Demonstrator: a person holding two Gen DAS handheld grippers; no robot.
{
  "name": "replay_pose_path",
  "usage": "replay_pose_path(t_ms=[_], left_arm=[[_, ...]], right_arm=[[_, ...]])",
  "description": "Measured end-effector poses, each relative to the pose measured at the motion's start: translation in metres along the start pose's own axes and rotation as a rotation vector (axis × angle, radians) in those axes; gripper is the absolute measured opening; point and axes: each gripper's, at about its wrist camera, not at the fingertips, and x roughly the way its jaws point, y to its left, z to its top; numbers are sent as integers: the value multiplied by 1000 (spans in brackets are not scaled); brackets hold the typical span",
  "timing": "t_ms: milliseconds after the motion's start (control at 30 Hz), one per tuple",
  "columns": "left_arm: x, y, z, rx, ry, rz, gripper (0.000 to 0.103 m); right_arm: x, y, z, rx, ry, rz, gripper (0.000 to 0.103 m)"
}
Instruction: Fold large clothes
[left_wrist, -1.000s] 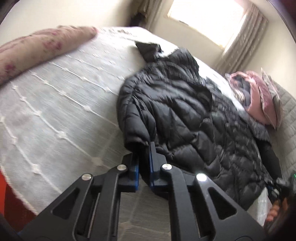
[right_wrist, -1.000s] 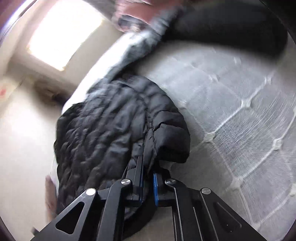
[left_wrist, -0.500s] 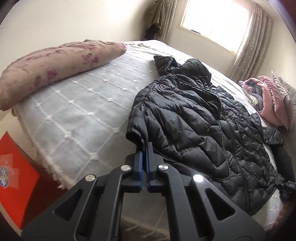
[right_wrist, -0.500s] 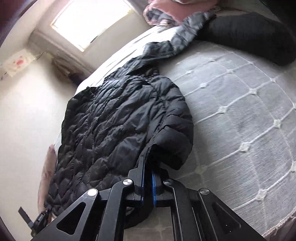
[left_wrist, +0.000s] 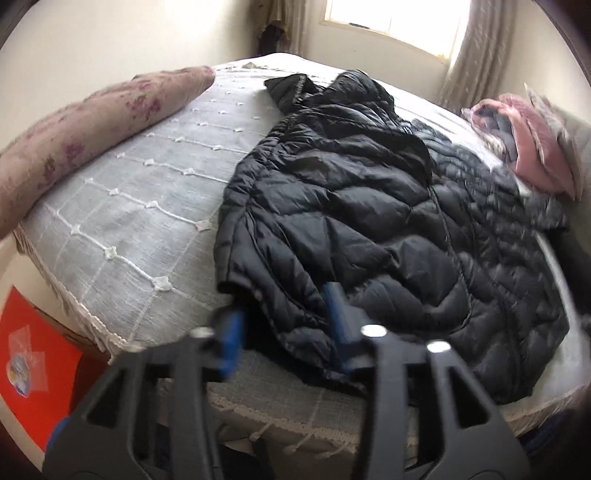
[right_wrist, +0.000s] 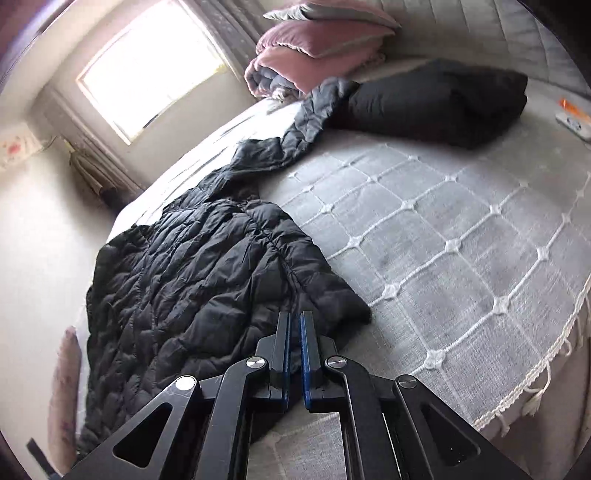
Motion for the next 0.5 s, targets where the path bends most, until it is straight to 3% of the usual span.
replay_pose_path(t_ms=[67, 200, 400, 500], left_arm=[[-9, 9, 3, -52, -32, -16, 52], [-21, 20, 14, -106, -90, -29, 69], [-6, 16, 22, -115, -50, -77, 69], [-2, 17, 32, -125, -42, -94, 69]], right_arm=[[-1, 0, 2, -22, -3, 32, 8], [-1, -12, 2, 18, -21, 58, 14], [28, -28, 1, 187, 83, 138, 26], [34, -19, 1, 186, 81, 145, 57]])
